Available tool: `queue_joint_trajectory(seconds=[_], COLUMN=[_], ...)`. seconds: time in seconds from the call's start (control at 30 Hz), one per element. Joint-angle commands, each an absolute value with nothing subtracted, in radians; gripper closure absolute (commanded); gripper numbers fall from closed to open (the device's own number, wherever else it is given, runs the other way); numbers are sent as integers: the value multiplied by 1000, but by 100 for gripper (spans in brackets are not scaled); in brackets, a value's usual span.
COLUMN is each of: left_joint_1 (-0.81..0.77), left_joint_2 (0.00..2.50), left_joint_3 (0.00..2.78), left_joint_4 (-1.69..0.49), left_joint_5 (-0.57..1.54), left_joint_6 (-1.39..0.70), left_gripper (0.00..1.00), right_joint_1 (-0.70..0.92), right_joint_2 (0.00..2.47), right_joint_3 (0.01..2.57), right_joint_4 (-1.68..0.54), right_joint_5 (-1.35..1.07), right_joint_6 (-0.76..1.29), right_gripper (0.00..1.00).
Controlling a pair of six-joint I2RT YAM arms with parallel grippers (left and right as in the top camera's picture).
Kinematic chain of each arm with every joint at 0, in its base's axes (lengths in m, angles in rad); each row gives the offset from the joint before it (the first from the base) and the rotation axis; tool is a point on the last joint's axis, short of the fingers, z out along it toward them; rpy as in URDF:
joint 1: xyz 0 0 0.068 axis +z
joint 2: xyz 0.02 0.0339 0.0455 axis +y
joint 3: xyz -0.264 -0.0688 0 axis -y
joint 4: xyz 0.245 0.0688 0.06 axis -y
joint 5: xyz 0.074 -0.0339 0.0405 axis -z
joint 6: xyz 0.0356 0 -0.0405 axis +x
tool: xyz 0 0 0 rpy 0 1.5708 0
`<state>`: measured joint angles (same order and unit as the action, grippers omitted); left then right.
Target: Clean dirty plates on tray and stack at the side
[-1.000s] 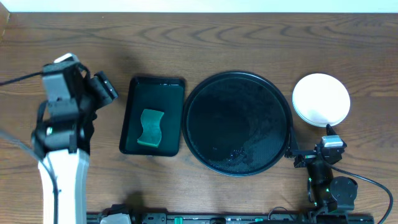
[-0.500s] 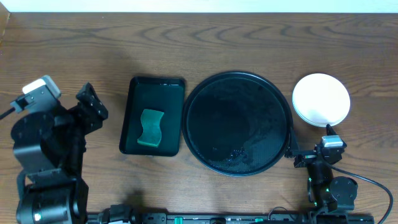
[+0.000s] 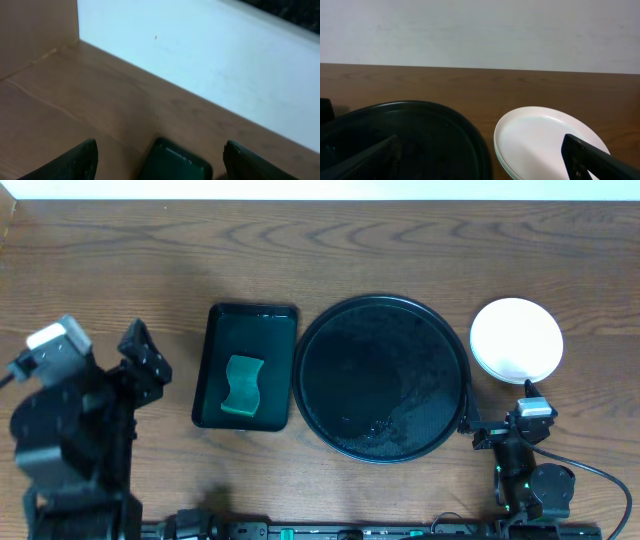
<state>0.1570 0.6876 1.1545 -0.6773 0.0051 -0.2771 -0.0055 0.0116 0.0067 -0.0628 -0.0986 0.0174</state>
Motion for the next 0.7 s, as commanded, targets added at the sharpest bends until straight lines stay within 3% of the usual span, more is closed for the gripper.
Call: queue_joint_trajectory(seconds=[0.0,0.67], left_joint_1=[162,141], left_joint_2=[622,329], left_joint_3=[1168,1137], left_joint_4=[-677,-699], left_joint_5=[18,14], left_joint_6=[-287,-345], left_gripper=[20,20], right_joint_1=[-12,-12], right_joint_2=[6,6], right_joint_3=[5,5], right_joint_4=[-65,-65], right_joint_5=[-106,-106], right_joint_6=[6,6], right_gripper=[1,1])
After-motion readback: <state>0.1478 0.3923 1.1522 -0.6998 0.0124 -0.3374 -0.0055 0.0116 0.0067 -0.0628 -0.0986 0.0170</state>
